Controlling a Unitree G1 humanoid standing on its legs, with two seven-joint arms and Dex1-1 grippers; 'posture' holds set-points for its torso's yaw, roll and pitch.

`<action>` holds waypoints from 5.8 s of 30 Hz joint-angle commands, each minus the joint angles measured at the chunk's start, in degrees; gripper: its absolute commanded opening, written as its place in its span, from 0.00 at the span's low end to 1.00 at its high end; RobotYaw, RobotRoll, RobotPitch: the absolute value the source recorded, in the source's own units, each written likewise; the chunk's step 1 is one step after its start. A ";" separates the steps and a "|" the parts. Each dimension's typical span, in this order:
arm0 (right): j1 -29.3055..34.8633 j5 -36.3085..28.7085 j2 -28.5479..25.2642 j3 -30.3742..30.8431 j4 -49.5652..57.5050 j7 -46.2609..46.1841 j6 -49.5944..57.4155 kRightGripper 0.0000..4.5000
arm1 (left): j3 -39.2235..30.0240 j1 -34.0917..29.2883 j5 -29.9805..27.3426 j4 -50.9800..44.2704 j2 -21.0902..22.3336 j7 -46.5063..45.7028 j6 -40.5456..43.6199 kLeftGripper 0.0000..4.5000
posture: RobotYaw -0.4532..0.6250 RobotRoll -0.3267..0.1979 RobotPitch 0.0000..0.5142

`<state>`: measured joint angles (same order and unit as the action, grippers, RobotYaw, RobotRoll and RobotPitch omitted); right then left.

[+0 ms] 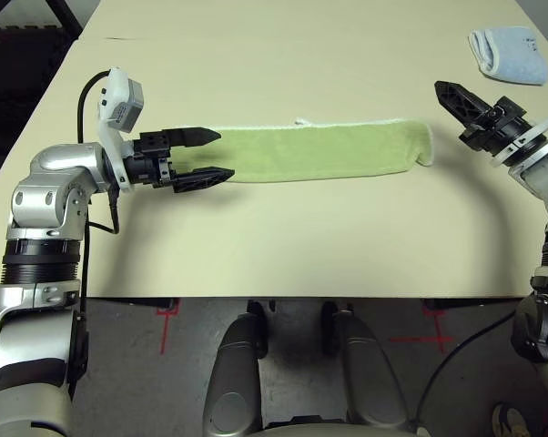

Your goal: Fold the towel and set it aside.

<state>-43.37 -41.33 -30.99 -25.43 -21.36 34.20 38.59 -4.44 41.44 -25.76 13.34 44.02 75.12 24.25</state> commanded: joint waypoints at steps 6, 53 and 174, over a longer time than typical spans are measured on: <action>1.53 -10.76 -0.08 -10.53 -2.82 -6.65 12.98 1.00 | -0.07 -1.05 -0.30 -0.93 0.68 0.38 0.26 1.00 | 0.39 0.62 0.56; 6.77 -15.87 1.18 -11.68 -6.05 -3.02 33.69 1.00 | 0.61 0.06 -0.31 -0.21 -0.46 0.83 -0.21 1.00 | 0.38 0.62 0.54; 10.17 -15.80 -0.39 -13.70 -11.38 -6.70 18.82 0.01 | 1.52 1.22 -0.16 0.05 -0.71 2.24 0.54 1.00 | 0.38 0.62 0.52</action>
<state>-35.30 -58.71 -31.15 -39.96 -32.44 27.94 57.13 -3.36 42.89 -25.76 14.31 43.12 77.01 24.62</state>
